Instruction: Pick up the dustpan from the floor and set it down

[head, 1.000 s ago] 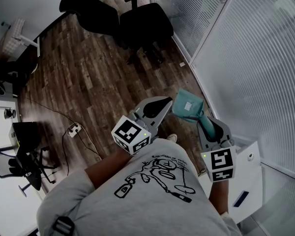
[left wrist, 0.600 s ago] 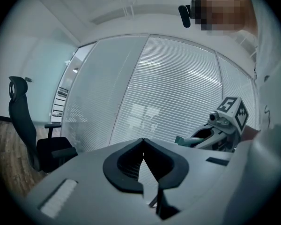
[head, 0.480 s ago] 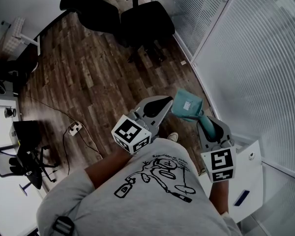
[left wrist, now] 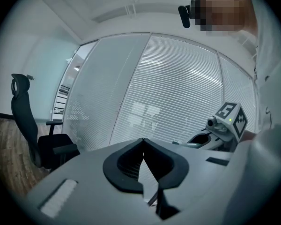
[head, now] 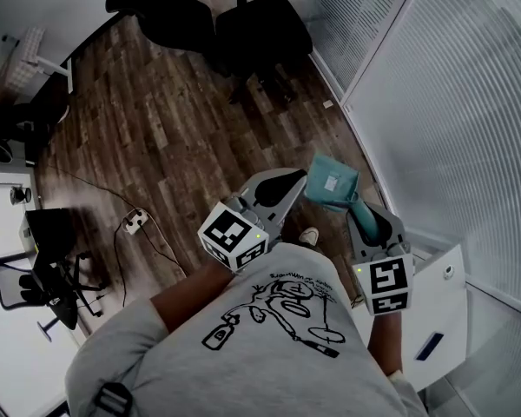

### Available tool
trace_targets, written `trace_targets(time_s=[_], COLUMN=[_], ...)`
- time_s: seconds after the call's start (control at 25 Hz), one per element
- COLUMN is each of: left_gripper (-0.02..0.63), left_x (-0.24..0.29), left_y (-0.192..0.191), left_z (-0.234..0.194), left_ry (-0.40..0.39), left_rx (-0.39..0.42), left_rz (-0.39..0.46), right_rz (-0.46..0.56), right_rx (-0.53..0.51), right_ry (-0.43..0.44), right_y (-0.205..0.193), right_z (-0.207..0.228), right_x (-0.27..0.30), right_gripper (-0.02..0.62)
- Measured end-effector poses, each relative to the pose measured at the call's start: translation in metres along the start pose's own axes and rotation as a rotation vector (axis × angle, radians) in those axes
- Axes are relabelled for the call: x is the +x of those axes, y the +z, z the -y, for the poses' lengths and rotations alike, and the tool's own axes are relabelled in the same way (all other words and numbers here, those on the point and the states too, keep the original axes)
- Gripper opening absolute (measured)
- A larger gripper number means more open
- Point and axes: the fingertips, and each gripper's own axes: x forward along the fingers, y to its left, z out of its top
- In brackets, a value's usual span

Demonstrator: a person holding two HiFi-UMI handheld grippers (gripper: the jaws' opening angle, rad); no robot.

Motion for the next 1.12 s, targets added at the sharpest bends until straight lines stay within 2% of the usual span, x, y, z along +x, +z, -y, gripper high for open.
trace_targets(time_s=[1.12], left_gripper=[0.002], left_x=[-0.011], left_y=[-0.021], left_z=[-0.014], left_ry=[0.033], left_rx=[-0.039], left_rz=[-0.032], right_rz=[-0.063], right_rx=[0.082], right_ry=[0.007], right_y=[-0.077], right_z=[0.003], right_x=[0.084], right_gripper=[0.089])
